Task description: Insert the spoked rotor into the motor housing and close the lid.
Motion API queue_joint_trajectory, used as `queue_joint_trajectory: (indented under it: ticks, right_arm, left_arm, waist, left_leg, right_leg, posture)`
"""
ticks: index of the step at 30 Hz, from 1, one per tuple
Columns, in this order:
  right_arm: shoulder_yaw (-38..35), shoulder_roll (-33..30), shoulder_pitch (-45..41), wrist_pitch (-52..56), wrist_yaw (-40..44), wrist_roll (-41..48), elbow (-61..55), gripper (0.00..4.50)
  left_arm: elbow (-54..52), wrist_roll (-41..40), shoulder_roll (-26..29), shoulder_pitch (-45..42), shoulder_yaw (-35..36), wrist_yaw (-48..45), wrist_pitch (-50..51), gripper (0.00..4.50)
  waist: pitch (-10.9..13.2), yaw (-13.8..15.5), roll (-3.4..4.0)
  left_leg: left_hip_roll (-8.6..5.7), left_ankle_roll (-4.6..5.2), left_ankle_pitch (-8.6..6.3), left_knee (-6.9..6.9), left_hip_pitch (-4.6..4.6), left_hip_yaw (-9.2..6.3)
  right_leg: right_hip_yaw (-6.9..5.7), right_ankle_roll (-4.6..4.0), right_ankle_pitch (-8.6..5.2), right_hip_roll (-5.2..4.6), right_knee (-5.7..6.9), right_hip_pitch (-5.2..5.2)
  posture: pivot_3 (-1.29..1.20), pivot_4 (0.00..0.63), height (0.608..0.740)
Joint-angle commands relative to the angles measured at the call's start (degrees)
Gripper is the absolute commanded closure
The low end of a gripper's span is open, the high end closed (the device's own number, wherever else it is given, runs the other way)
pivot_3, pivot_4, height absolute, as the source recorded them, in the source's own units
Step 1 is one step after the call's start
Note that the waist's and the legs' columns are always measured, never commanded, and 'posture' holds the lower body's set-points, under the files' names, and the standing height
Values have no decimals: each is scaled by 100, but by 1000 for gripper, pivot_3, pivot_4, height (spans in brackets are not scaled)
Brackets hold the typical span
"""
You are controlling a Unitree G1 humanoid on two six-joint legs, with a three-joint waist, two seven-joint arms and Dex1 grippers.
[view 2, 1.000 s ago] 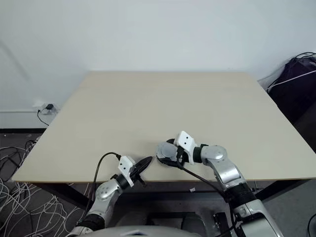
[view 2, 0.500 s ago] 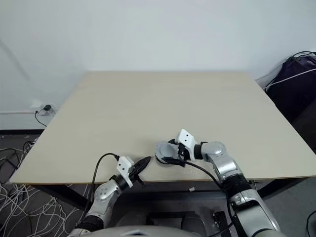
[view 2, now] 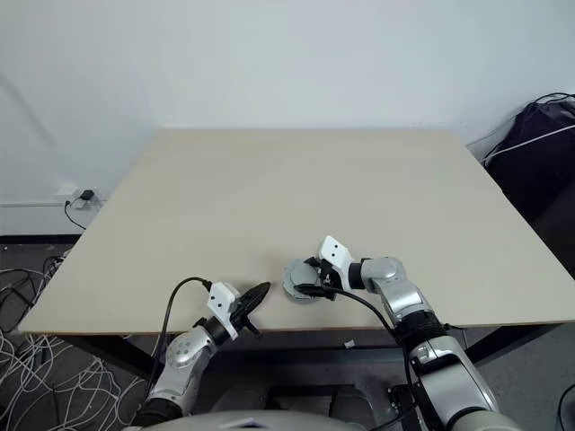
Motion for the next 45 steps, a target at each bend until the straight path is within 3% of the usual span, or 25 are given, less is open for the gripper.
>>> queue_joint_trajectory:
  ticks: [1,45]
  right_arm:
    - [-178,-5,-74,-24,13,64,-121,1221]
    - [64,-76,39,558,-297,-364,-255,1221]
  left_arm:
    - [-424,6,14,48,-72,29,130,4500]
    - [-312,27,9,19,-112,112,191,4500]
  waist:
    - [0,0,0]
    - [-3,2,1]
  left_leg:
    - [0,0,0,0,0,0]
    - [-1,-3,3,1,15,1]
  right_leg:
    - [0,0,0,0,0,0]
    - [11,-3,3,22,7,7]
  posture:
    - [0,0,740]
    - [0,0,740]
